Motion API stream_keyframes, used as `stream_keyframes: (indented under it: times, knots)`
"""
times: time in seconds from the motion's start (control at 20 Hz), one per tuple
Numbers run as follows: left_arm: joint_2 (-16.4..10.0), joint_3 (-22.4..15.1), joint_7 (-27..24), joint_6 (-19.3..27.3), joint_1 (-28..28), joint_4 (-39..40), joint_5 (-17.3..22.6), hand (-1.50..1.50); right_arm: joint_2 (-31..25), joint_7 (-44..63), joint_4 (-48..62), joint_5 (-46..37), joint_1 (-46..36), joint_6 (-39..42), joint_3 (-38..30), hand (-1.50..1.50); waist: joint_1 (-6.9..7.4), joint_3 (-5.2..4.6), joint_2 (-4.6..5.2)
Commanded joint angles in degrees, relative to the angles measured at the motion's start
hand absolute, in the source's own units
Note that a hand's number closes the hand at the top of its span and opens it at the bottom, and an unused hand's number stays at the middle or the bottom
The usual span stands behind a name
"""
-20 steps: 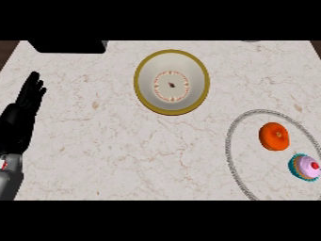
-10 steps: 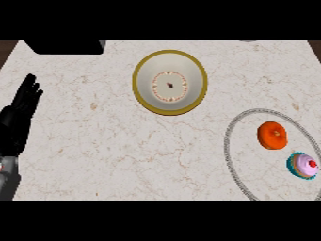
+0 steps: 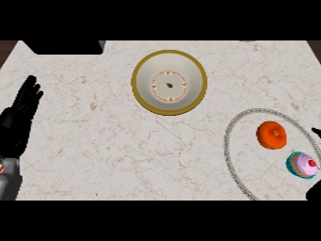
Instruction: Pick the cupcake from the placemat and place it in the bowl
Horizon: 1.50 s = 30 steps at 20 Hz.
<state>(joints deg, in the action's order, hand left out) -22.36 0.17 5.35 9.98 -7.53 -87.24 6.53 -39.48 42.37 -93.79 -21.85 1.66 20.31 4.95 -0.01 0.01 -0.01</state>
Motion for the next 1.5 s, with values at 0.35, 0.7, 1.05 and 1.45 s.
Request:
stream_keyframes:
  times: [0.35,0.7,1.05,1.45]
  knots:
    - [3.0,2.6,4.8,-1.7,-2.1,-2.7,-2.5,0.00,7.6,-2.5,8.3,-9.3,-5.2,0.4,-2.2,-1.50,0.21,0.00,0.02]
    - [2.9,5.3,3.3,-4.8,-0.8,-2.4,-3.1,0.00,9.5,-9.9,13.1,-7.9,-3.5,2.8,-6.3,1.50,0.09,0.00,-0.01]
    - [3.9,6.5,3.5,-5.8,-0.3,-3.1,-4.9,0.00,13.2,-17.5,18.8,-15.1,-6.7,-2.7,-4.4,1.50,0.06,0.00,0.01]
    - [6.9,5.8,1.8,-5.2,-0.4,-1.3,-7.2,0.00,11.4,-14.7,15.2,-19.8,-7.1,-5.9,-7.8,1.50,-0.21,-0.03,-0.05]
